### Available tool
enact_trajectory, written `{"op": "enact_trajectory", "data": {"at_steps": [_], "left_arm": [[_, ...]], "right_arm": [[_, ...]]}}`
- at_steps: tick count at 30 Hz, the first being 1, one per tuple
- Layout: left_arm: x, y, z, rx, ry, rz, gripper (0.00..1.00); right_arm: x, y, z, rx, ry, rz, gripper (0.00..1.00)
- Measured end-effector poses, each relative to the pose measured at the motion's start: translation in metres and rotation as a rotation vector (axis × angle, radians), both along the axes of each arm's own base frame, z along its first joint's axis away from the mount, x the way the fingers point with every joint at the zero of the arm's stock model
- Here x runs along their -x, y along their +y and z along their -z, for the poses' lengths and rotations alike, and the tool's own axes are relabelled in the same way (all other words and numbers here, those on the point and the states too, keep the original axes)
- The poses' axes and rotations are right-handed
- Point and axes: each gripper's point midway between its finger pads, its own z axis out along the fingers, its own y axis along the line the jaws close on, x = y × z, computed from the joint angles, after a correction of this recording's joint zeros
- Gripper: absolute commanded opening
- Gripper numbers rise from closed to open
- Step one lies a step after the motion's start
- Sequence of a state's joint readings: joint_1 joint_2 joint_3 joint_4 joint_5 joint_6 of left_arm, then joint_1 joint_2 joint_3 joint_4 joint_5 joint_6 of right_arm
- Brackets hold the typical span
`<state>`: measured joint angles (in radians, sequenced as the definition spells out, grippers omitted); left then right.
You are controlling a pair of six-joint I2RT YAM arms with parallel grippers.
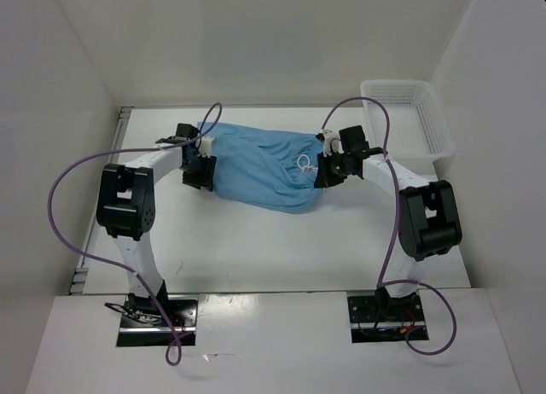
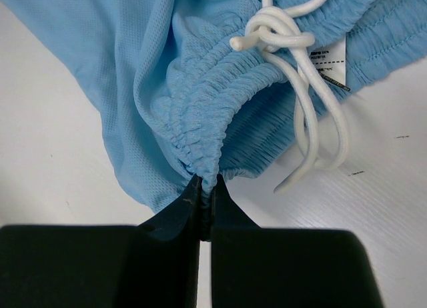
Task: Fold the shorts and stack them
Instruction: Flatten the shorts out
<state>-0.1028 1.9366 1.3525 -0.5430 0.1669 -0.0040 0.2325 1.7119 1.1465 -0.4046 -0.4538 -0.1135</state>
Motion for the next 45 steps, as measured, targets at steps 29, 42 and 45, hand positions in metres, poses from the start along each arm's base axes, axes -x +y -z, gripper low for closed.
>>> {"op": "enact_trajectory", "data": {"at_steps": [29, 42, 45], "left_arm": [[-0.034, -0.033, 0.008, -0.096, -0.079, 0.066, 0.00], [0.108, 0.093, -0.097, -0.129, 0.088, -0.244, 0.00], [0.151, 0.081, -0.071, -0.137, 0.236, -0.202, 0.01]], "right_arm": [[0.002, -0.003, -0.002, 0.033, -0.020, -0.068, 0.00], [0.055, -0.027, -0.011, 0.202, -0.039, -0.464, 0.00], [0.083, -0.032, -0.003, 0.257, -0.018, -0.538, 0.00]]}}
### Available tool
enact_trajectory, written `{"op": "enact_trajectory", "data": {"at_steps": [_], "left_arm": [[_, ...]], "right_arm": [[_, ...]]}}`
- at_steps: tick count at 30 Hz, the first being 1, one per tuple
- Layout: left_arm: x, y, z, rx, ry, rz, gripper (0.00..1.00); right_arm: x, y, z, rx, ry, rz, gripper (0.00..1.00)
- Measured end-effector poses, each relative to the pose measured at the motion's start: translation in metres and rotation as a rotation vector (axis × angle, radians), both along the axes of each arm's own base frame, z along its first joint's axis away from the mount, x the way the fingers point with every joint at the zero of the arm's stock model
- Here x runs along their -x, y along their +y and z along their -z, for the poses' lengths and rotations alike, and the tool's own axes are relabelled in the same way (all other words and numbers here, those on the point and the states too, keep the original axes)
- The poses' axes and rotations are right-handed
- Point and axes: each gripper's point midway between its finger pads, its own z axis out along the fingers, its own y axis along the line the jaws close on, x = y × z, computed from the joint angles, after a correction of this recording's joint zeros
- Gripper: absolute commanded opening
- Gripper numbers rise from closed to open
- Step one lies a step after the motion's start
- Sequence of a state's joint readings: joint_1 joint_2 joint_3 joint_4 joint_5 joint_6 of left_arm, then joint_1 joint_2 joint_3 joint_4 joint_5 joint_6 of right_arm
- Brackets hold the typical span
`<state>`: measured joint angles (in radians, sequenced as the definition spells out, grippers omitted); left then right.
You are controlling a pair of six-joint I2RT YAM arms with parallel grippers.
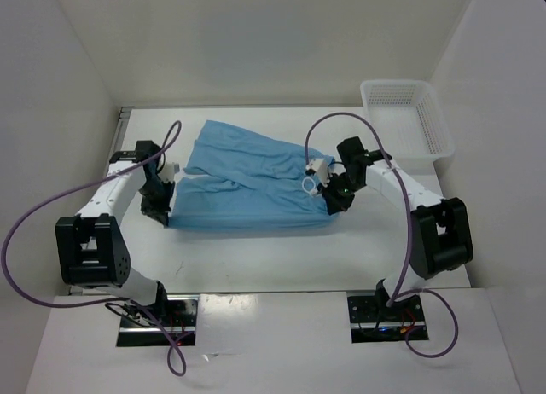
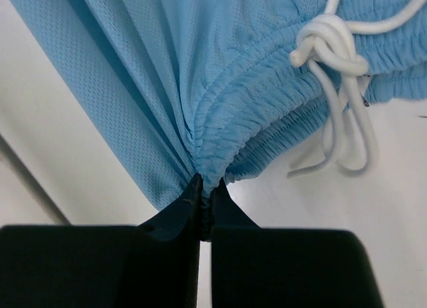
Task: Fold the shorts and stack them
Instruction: Flatten the shorts out
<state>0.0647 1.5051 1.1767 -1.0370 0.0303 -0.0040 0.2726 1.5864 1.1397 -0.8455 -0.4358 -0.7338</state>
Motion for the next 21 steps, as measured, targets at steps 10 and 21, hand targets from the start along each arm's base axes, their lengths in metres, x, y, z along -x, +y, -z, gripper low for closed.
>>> {"op": "enact_trajectory", "data": {"at_steps": [10, 21], "left_arm": [[0.077, -0.008, 0.019, -0.022, 0.219, 0.045, 0.04], [0.084, 0.003, 0.008, -0.136, 0.230, 0.095, 0.48]], "right_arm": [[0.054, -0.009, 0.012, 0.142, 0.006, -0.189, 0.04], [0.063, -0.034, -0.006, 0.290, -0.041, -0.215, 1.00]]}}
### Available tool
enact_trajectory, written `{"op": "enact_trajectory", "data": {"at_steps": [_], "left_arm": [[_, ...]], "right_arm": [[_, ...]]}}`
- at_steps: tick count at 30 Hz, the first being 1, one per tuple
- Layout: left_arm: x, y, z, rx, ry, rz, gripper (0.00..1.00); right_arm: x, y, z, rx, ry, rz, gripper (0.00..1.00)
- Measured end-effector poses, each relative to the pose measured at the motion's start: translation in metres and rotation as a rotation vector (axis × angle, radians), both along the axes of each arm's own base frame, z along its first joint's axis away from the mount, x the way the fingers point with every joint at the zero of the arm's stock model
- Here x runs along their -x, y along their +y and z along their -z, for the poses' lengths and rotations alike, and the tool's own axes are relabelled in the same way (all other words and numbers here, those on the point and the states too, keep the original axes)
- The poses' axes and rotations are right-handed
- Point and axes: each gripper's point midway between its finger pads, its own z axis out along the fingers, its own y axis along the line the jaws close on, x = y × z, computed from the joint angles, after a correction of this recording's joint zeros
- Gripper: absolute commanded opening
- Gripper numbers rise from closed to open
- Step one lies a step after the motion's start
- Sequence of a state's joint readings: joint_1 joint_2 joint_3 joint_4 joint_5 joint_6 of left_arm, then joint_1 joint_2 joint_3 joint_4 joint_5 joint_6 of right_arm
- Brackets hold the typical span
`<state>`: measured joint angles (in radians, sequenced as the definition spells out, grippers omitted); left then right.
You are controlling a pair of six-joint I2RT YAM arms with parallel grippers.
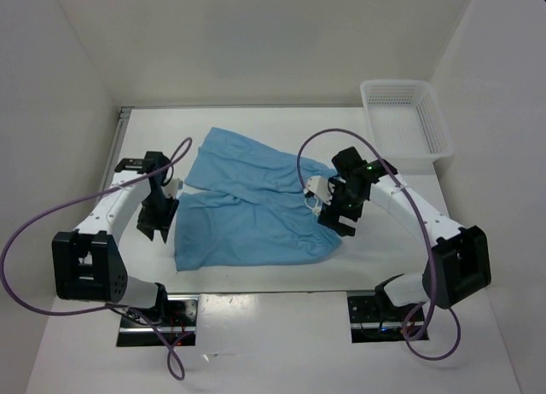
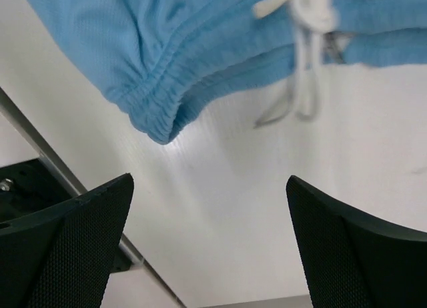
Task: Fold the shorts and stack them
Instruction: Flatten the shorts out
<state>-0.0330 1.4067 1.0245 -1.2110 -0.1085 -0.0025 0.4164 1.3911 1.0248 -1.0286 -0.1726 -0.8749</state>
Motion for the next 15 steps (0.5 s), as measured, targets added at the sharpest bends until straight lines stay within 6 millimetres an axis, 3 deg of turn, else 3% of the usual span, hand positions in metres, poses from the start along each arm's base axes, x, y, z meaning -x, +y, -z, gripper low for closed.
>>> {"op": "enact_trajectory", "data": {"at_steps": [2, 5, 8, 11, 13, 15], "left_arm": [[-0.022, 0.001, -0.010, 0.003, -0.080, -0.012, 0.48], [-0.086, 0.003, -0.026, 0.003, -0.290, -0.020, 0.48], [-0.140, -0.003, -0.014, 0.003, -0.380, -0.003, 0.50], [-0.170, -0.010, 0.023, 0.007, -0.364, 0.016, 0.51], [-0.175, -0.015, 0.043, 0.015, -0.330, 0.026, 0.52], [-0.176, -0.020, 0.055, 0.025, -0.320, 0.037, 0.52]], "right_arm": [[-0.013, 0.007, -0.024, -0.045, -0.057, 0.027, 1.00], [-0.043, 0.024, -0.060, -0.155, -0.177, 0.110, 1.00], [-0.080, 0.042, -0.076, -0.251, -0.257, 0.227, 1.00], [-0.110, 0.051, -0.061, -0.270, -0.268, 0.292, 1.00], [-0.112, 0.050, -0.042, -0.233, -0.239, 0.304, 1.00], [-0.101, 0.049, -0.026, -0.198, -0.203, 0.288, 0.97]]}}
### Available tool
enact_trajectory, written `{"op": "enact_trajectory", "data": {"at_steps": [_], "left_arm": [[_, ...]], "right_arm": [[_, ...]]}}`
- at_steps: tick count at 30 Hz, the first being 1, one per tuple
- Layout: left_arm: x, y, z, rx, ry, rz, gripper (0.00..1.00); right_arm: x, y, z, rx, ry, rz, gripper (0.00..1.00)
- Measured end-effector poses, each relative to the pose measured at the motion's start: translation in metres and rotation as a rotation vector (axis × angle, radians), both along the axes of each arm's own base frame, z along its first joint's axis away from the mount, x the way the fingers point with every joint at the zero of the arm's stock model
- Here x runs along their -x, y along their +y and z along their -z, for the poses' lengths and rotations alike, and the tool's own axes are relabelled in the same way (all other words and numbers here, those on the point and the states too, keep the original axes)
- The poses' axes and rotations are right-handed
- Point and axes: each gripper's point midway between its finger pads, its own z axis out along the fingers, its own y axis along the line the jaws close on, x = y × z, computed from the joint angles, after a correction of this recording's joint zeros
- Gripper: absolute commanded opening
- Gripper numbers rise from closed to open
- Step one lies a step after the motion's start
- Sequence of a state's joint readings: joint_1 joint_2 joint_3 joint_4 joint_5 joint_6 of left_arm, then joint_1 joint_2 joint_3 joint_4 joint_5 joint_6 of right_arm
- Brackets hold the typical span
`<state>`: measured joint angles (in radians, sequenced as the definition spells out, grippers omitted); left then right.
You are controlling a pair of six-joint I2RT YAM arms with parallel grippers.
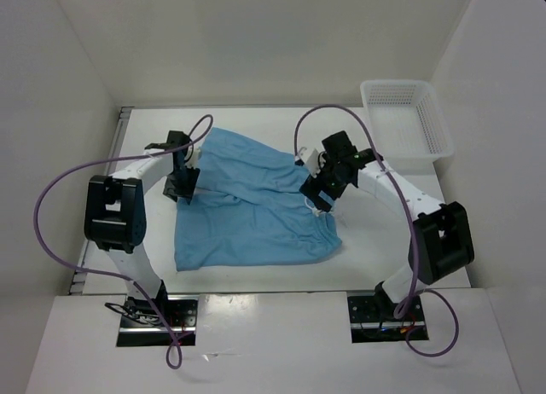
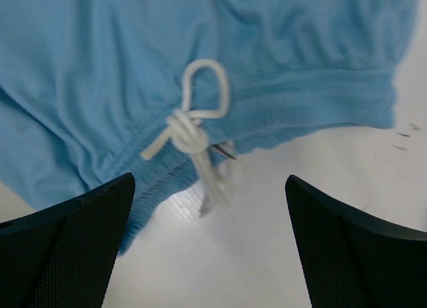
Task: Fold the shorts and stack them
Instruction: Flatten the shorts out
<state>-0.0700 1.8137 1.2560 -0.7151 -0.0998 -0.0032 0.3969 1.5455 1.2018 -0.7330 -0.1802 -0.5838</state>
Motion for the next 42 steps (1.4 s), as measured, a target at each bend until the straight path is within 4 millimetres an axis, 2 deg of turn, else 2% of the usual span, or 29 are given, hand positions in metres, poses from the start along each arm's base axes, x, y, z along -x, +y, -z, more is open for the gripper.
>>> {"op": "enact_trajectory", "data": {"at_steps": [5, 8, 10, 12, 14, 18, 21, 23, 24, 25, 26, 28, 30, 32, 34, 35, 38, 42], "left_arm": [[-0.011, -0.003, 0.014, -0.015, -0.030, 0.010, 0.51], [-0.022, 0.001, 0.022, -0.048, -0.055, 0.006, 0.51], [-0.026, 0.003, 0.021, -0.062, -0.074, 0.000, 0.51], [-0.029, 0.007, 0.021, -0.078, -0.089, -0.006, 0.51], [-0.031, 0.009, 0.021, -0.084, -0.099, -0.011, 0.51], [-0.035, 0.013, 0.019, -0.097, -0.117, -0.022, 0.51], [-0.033, 0.013, 0.017, -0.088, -0.113, -0.023, 0.51], [-0.026, 0.011, 0.013, -0.062, -0.092, -0.021, 0.51], [-0.022, 0.009, 0.007, -0.044, -0.078, -0.017, 0.51], [-0.022, 0.005, -0.002, -0.022, -0.075, -0.011, 0.64], [-0.026, 0.002, -0.013, -0.005, -0.085, -0.006, 0.67], [-0.046, -0.005, -0.040, 0.032, -0.151, 0.003, 0.68], [-0.074, -0.013, -0.072, 0.067, -0.245, 0.014, 0.68], [-0.097, -0.018, -0.095, 0.090, -0.316, 0.024, 0.68], [-0.121, -0.021, -0.101, 0.107, -0.352, 0.030, 0.68], [-0.132, -0.023, -0.094, 0.115, -0.352, 0.032, 0.68], [-0.140, -0.023, -0.047, 0.121, -0.265, 0.028, 0.68], [-0.117, -0.024, 0.019, 0.117, -0.101, 0.020, 0.65]], "right_arm": [[0.051, 0.006, 0.046, 0.093, 0.101, -0.104, 0.96], [0.083, -0.008, 0.078, 0.214, 0.151, -0.152, 0.97], [0.094, -0.023, 0.093, 0.286, 0.157, -0.162, 0.97], [0.097, -0.035, 0.099, 0.332, 0.150, -0.154, 0.97], [0.093, -0.040, 0.097, 0.354, 0.111, -0.146, 0.97], [0.082, -0.046, 0.091, 0.387, 0.043, -0.130, 0.99], [0.078, -0.043, 0.081, 0.373, 0.024, -0.126, 1.00], [0.067, -0.029, 0.061, 0.320, -0.001, -0.119, 1.00], [0.057, -0.016, 0.044, 0.267, -0.024, -0.110, 1.00], [0.043, 0.000, 0.022, 0.202, -0.065, -0.102, 1.00], [0.030, 0.016, 0.000, 0.134, -0.110, -0.094, 1.00], [0.010, 0.045, -0.047, -0.010, -0.200, -0.084, 1.00], [-0.003, 0.063, -0.081, -0.120, -0.272, -0.062, 1.00], [-0.015, 0.069, -0.093, -0.171, -0.314, -0.026, 1.00], [-0.032, 0.069, -0.087, -0.181, -0.325, 0.019, 0.98], [-0.045, 0.065, -0.079, -0.175, -0.325, 0.053, 0.98], [-0.084, 0.038, -0.038, -0.122, -0.280, 0.182, 0.95], [-0.117, -0.010, 0.011, -0.053, -0.204, 0.345, 0.91]]}}
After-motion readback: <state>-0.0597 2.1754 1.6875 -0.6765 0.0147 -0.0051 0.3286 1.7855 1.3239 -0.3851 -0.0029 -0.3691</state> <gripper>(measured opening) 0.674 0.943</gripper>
